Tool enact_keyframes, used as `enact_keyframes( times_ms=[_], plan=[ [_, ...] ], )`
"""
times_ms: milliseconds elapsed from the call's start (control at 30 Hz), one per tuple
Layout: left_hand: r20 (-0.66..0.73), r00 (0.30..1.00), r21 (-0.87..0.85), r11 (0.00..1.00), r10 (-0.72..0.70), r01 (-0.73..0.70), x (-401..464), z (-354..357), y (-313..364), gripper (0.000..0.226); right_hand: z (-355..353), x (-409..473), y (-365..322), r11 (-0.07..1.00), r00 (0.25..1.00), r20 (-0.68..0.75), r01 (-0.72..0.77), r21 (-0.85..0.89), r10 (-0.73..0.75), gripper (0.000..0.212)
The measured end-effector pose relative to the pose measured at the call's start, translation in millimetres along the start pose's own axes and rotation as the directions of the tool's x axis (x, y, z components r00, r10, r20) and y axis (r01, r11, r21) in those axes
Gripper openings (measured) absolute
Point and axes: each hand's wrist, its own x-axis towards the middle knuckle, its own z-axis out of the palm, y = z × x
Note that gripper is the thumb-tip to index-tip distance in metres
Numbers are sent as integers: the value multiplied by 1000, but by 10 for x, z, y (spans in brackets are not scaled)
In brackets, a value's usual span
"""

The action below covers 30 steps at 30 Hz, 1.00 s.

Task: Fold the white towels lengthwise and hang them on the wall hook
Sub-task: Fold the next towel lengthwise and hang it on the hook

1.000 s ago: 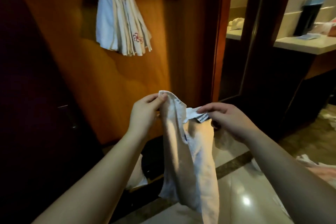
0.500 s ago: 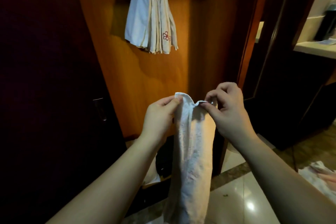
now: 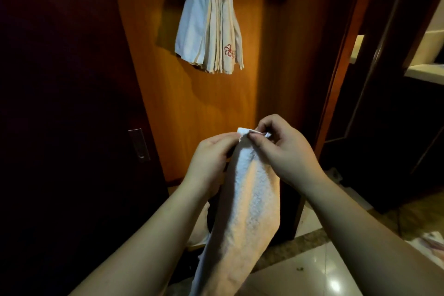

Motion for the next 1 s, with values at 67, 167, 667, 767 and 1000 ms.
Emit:
enact_keyframes(
  times_ms=[67,167,667,767,1000],
  plan=[
    [-20,1000,-17,1000,4,-4,22,24,-5,21,-46,4,18,1000,1000,9,-11,-18,11,10],
    [-2,1000,-3,1000,19,-19,38,75,8,24,-80,-17,60,999,998,47,-28,-25,29,12],
    [6,1000,-229,973,-5,6,60,363,-35,22,-285,-71,175,997,999,26,-41,65,40,15],
    [11,1000,-200,980,14,-11,38,394,-9,21,-320,-88,180,999,999,21,-27,18,27,14],
    [1,999,-130,991,37,-36,-20,454,-2,19,-350,-80,169,1000,1000,-18,-10,-28,10,12]
  ],
)
